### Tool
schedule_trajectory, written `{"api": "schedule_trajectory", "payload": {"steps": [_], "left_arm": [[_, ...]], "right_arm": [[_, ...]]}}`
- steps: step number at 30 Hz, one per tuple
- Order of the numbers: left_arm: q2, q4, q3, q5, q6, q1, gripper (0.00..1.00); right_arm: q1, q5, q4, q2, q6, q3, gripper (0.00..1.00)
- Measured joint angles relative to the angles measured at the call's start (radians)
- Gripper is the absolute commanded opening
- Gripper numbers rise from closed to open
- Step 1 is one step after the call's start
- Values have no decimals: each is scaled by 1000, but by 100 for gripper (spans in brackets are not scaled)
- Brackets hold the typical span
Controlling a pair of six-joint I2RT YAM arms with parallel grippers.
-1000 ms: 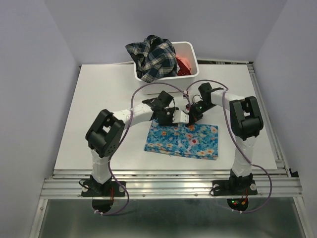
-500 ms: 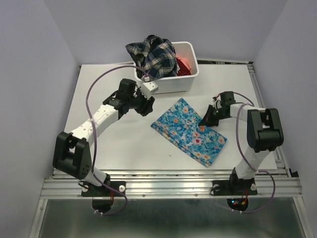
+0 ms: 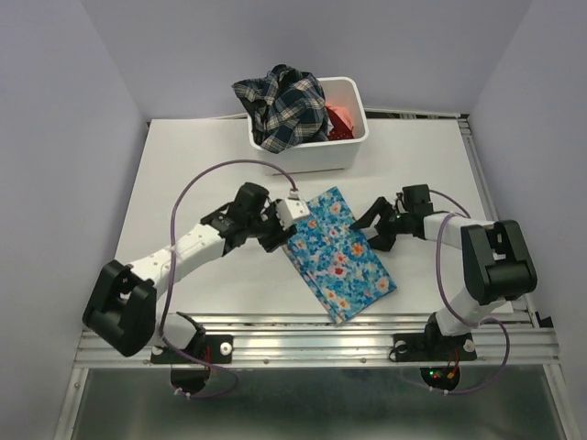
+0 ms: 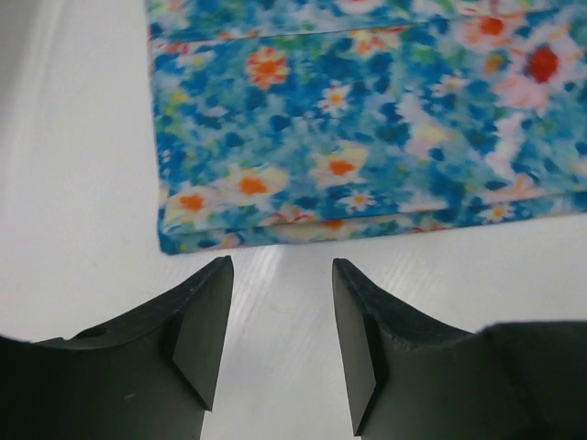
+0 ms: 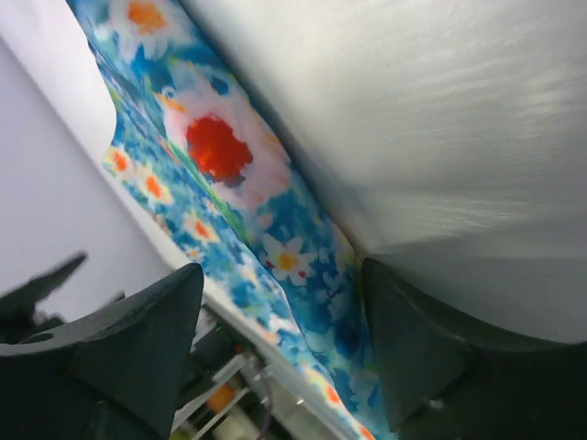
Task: Fold and stack the skirts
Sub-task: Fold the skirt
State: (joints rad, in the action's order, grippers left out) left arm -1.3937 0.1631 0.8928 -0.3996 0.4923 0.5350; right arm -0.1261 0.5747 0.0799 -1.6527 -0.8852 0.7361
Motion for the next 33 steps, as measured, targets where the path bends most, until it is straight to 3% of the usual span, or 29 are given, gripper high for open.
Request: {"api": "schedule_trajectory", "payload": {"steps": [1,5,13,22,25,33], "left_arm": [[34,-1,-27,26,51,43,57],[119,5,-80,80,159,207,53],[-91,-26,79,119,44,266,40],[-328,26,100,159,26,254,27],[-336,37,106,153,110,200,21],[-467,25,261,164,384,53,25]], "right_arm": [[-1,-14,9,21,34,5,89],[-1,-76,113,65,198,53,92],[8,-104,234,175,502,162,75],[8,55,224,207,636,183,62],[6,156,183,199,631,183,59],[-11,295,73,109,599,183,52]]}}
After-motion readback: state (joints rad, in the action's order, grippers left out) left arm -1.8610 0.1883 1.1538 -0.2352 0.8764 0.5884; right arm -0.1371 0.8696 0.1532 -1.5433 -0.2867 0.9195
